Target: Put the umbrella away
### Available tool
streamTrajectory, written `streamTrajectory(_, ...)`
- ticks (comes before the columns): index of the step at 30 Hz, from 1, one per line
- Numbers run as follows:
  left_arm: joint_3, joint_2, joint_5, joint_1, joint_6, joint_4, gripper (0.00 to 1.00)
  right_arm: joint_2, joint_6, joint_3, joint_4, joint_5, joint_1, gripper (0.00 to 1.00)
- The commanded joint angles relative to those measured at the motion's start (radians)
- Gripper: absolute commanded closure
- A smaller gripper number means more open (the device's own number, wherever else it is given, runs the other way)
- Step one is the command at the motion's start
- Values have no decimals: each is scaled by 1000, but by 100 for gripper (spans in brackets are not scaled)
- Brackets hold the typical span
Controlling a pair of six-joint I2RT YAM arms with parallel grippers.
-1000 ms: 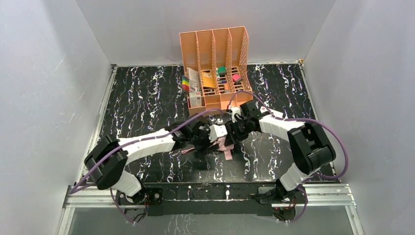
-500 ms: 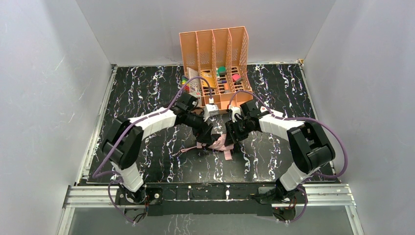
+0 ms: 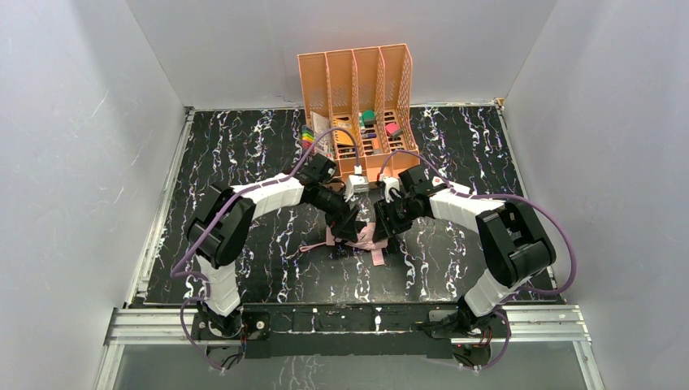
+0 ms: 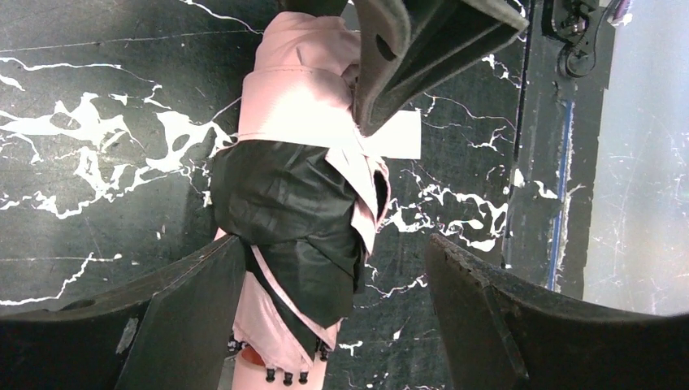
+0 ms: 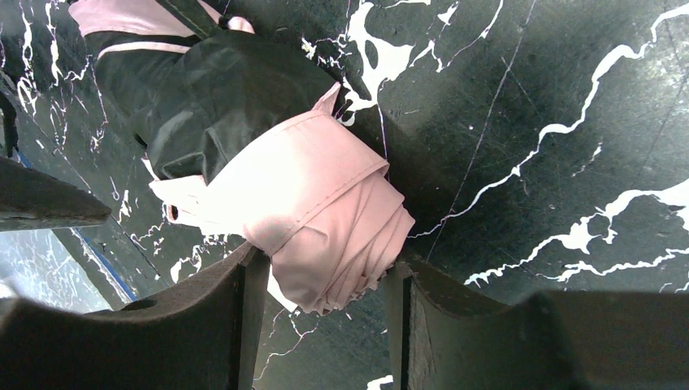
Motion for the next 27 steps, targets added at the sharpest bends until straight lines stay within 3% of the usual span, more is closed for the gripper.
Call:
streamTrajectory(1, 30, 42, -23, -36, 3, -25, 21, 40, -36, 5, -2, 88, 0, 44)
streamTrajectory(20, -49, 112, -152, -96, -51, 3, 38, 38, -36, 12, -7, 86, 1, 47)
streamTrajectory(27, -96, 106, -183, -106, -89, -15, 54, 33, -36, 12, 0, 83, 1, 47)
